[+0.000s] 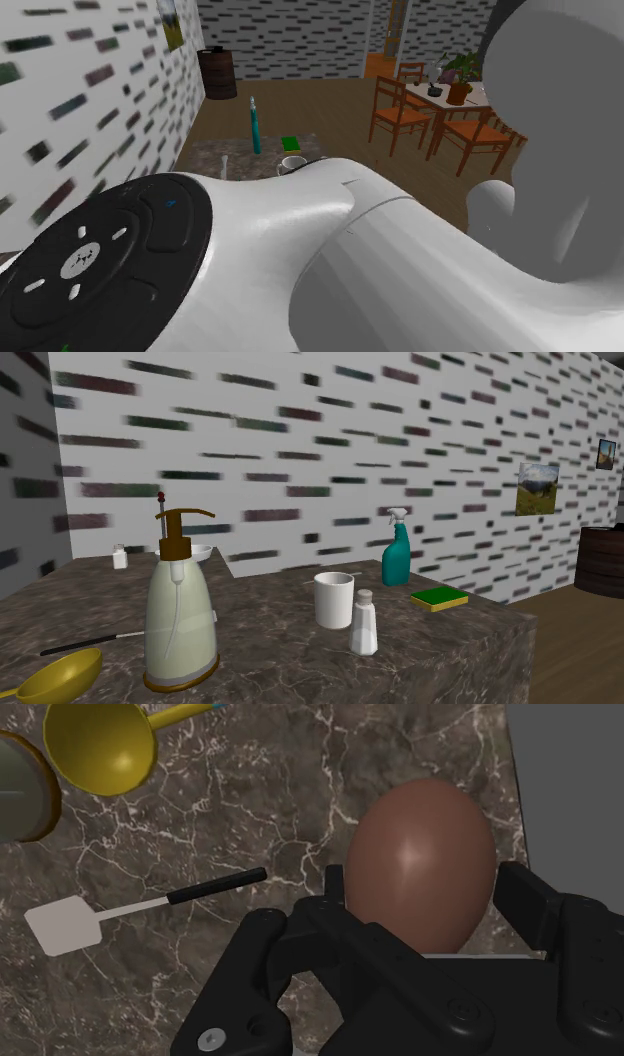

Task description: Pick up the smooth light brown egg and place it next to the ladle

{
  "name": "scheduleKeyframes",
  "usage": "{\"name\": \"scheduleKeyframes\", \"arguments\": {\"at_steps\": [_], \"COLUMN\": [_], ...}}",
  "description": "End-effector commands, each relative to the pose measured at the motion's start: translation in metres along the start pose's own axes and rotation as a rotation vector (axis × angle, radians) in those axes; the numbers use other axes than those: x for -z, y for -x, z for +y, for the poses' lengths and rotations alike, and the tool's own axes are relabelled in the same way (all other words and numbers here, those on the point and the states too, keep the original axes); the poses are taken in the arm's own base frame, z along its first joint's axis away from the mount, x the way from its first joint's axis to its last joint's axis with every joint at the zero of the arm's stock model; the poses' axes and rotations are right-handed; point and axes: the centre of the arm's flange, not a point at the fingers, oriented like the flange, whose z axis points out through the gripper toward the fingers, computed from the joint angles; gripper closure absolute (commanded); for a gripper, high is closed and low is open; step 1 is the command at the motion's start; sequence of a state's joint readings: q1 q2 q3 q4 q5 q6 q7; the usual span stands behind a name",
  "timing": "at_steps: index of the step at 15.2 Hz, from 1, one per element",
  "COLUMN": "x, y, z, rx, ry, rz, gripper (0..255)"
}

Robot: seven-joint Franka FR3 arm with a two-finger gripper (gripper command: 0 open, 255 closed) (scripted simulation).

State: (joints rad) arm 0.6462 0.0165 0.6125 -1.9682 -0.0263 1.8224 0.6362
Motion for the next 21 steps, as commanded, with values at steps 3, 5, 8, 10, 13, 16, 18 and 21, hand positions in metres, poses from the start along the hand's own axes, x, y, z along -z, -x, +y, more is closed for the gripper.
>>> {"name": "scheduleKeyframes", "arguments": {"at_steps": [3, 5, 8, 10, 13, 16, 18, 21], "x": [-0.02, -0.031, -0.046, -0.057, -0.072, -0.088, -0.098, -0.111], "y": [-0.002, -0.003, -0.005, -0.006, -0.008, -0.01, -0.011, -0.013], "z": [-0.003, -0.004, -0.006, -0.007, -0.009, -0.01, -0.011, -0.013], "rx": [-0.001, -0.001, -0.001, -0.001, -0.001, -0.001, -0.001, -0.001], "ry": [0.0, 0.0, 0.0, 0.0, 0.0, 0.0, 0.0, 0.0], "rz": [0.0, 0.0, 0.0, 0.0, 0.0, 0.0, 0.0, 0.0], "gripper": [255, 255, 255, 255, 255, 255, 255, 255]}}
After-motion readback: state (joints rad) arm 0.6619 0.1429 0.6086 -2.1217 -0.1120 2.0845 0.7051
